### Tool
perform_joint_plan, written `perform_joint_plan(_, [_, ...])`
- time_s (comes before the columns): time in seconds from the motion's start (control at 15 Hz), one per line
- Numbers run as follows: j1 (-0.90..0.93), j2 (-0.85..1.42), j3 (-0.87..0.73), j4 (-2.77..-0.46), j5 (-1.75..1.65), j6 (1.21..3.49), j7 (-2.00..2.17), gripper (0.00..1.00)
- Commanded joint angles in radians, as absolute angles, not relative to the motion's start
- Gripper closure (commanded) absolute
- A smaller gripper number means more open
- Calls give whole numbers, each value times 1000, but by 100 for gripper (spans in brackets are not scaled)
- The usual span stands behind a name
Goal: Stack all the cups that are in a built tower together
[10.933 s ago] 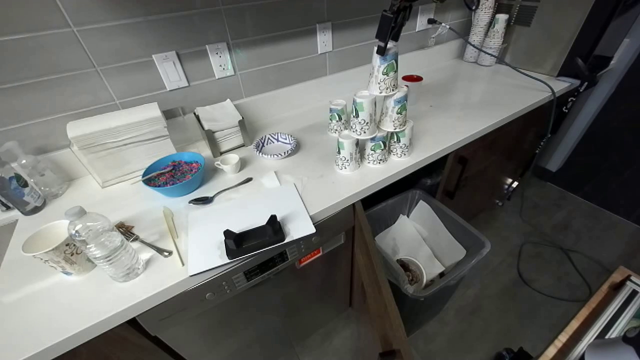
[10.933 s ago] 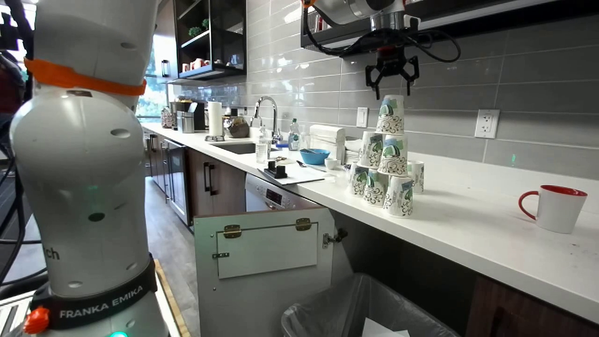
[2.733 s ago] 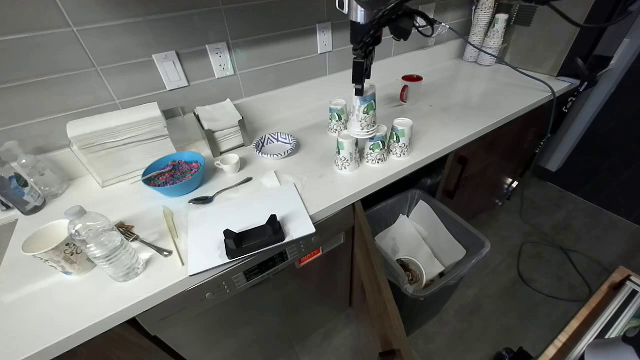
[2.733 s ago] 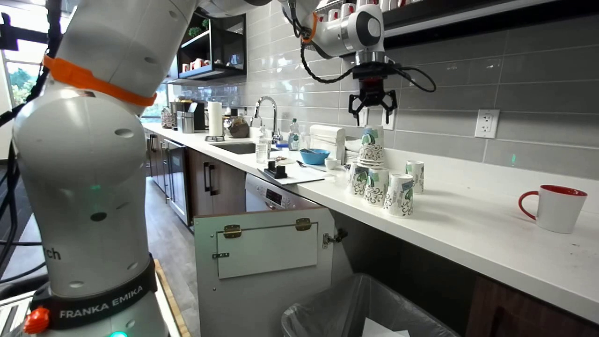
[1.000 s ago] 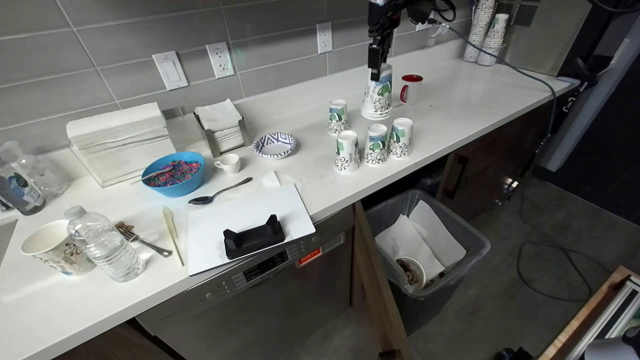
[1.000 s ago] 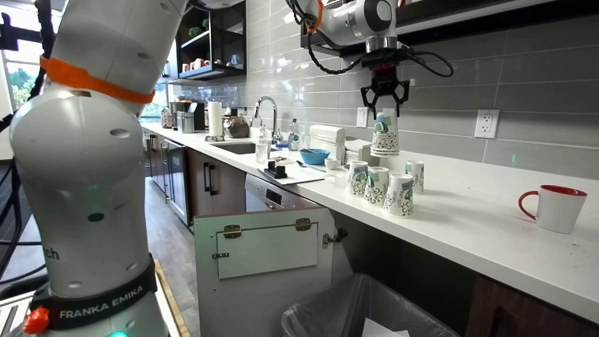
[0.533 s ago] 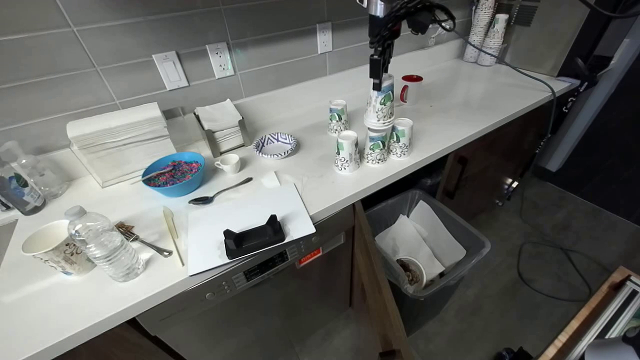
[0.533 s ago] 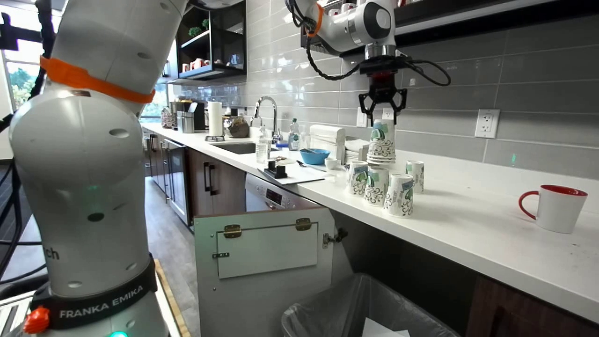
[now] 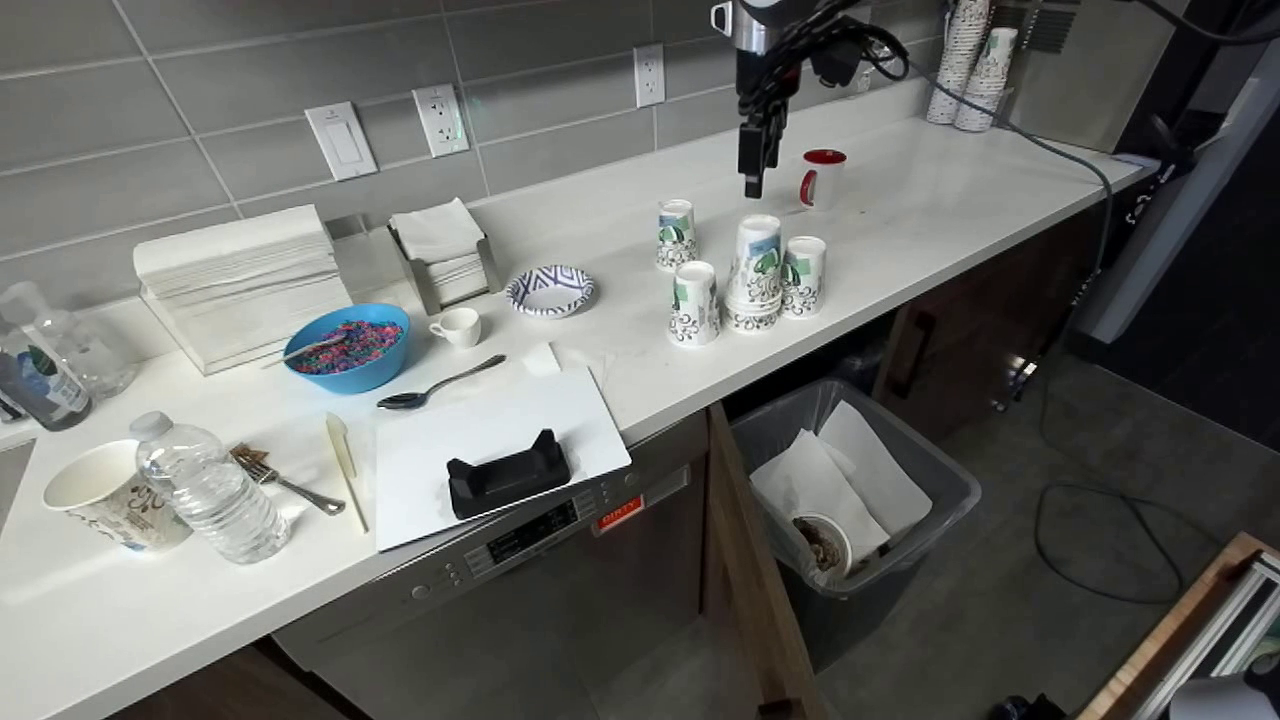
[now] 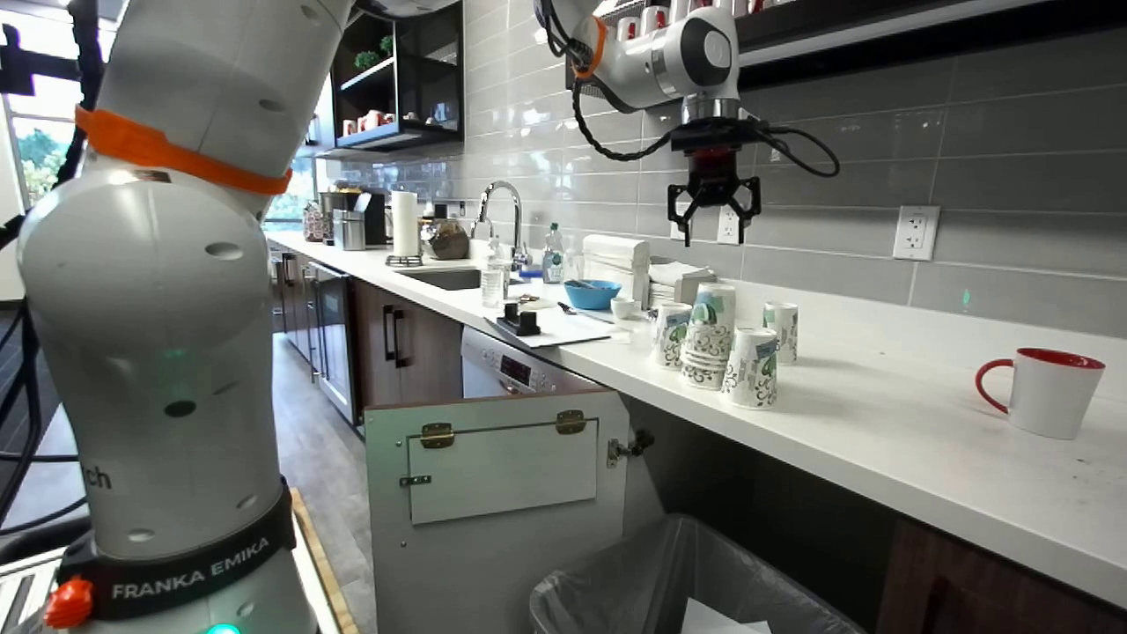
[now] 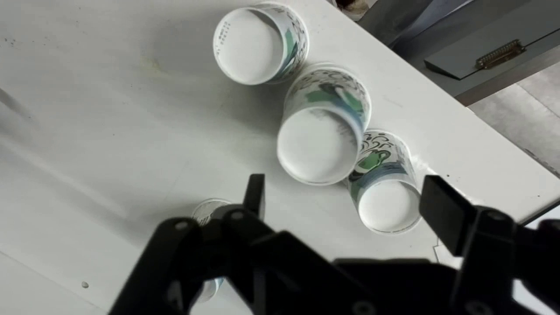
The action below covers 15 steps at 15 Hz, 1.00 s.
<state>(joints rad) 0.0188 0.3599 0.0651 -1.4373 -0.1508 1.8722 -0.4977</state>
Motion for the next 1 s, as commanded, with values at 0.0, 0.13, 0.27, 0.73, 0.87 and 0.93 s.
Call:
perform_joint_plan(0.0, [13, 351, 71, -1468, -138, 1889, -492, 0])
perform_joint_plan(0.13, [12, 358, 72, -1469, -134, 1889, -494, 0])
perform_joint_plan(0.27, [11, 367, 74, -1471, -126, 1888, -498, 0])
perform_joint_plan(0.73, [-6, 407, 81, -1495, -99, 1984, -532, 0])
perform_joint_plan(0.87, [-13, 417, 82, -1508, -94, 2021, -546, 0])
perform_joint_plan(0.93, [-16, 422, 82, -1510, -95, 2036, -551, 0])
